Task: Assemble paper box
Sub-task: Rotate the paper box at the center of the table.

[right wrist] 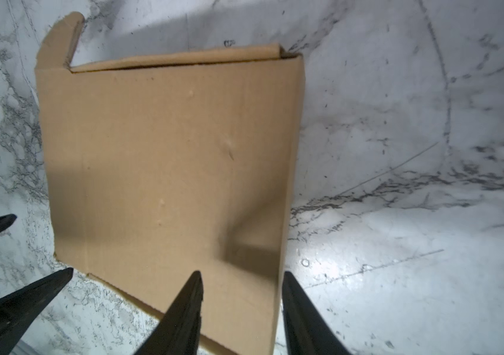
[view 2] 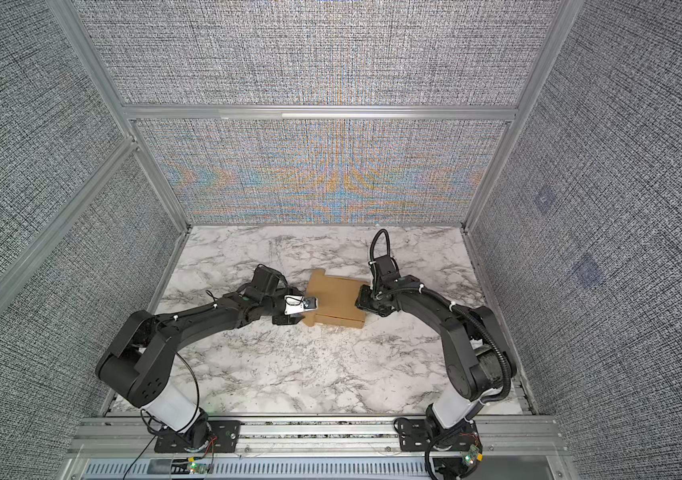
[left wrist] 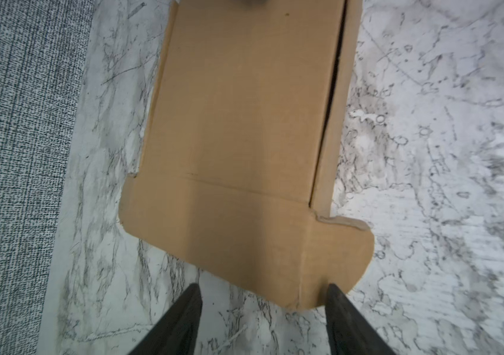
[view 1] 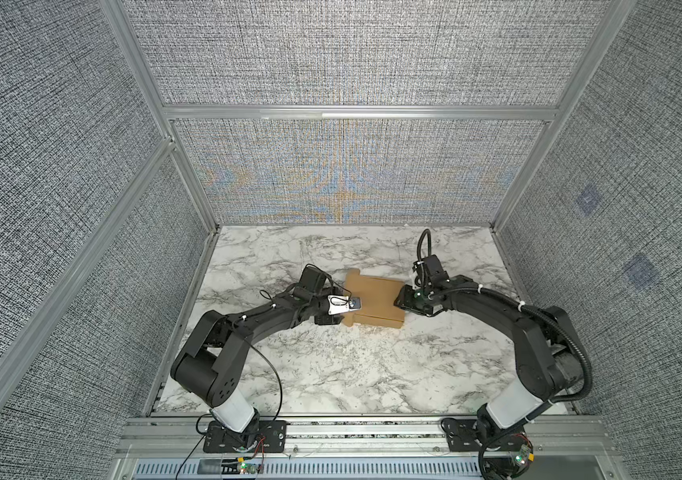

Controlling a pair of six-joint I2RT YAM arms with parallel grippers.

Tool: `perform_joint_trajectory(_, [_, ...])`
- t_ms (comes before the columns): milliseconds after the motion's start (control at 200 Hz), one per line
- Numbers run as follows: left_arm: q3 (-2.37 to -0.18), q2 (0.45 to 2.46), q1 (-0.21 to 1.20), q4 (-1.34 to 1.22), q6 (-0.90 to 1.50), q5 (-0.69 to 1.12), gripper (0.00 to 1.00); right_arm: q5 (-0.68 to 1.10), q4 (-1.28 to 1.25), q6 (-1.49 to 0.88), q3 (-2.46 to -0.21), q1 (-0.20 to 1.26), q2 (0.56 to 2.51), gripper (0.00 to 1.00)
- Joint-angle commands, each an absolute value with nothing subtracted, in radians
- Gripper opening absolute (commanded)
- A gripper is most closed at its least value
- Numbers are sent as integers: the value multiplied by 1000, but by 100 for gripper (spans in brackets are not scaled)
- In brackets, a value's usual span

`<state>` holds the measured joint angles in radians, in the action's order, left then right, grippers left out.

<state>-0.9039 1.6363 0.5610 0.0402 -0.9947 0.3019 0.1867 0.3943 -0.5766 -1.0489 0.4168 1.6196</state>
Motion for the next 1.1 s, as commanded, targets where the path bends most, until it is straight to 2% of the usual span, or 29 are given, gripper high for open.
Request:
perform_joint_trajectory(0, [-942, 1628, 561, 76, -929, 241, 66, 71, 423, -434, -1051, 475, 1563, 45])
perform_joint_trajectory(50, [-982, 1634, 560, 121, -861, 219, 66, -22, 458, -318, -1057, 518, 1545, 47])
perform_joint_trajectory(145, [-1090, 1648, 546, 201, -578, 171, 67, -141, 554, -166, -1083, 569, 1538, 53])
perform_joint_trajectory(300, [-1198, 1678, 487, 287, -212, 280, 72, -124, 568, -258, -1102, 549, 1542, 54])
perform_joint_trajectory(395, [-1222, 1712, 459, 311, -70, 364, 73, -98, 577, -355, -1129, 548, 1562, 54])
perform_joint_trajectory(525, [-1148, 1729, 422, 228, 126, 458, 73, -66, 564, -442, -1143, 545, 1593, 54])
perform_joint_trajectory(655, [-1046, 1752, 420, 99, 250, 564, 75, -46, 533, -520, -1110, 531, 1576, 54])
perform_joint_trajectory(820, [-1048, 1801, 417, 53, 324, 646, 74, -40, 536, -555, -1123, 506, 1613, 52])
perform_joint_trajectory(940, [-1044, 1791, 418, 61, 323, 653, 73, -10, 535, -536, -1121, 499, 1658, 50])
perform_joint_trajectory(1095, [-931, 1739, 419, -3, 343, 634, 72, -26, 575, -431, -1172, 443, 1741, 46])
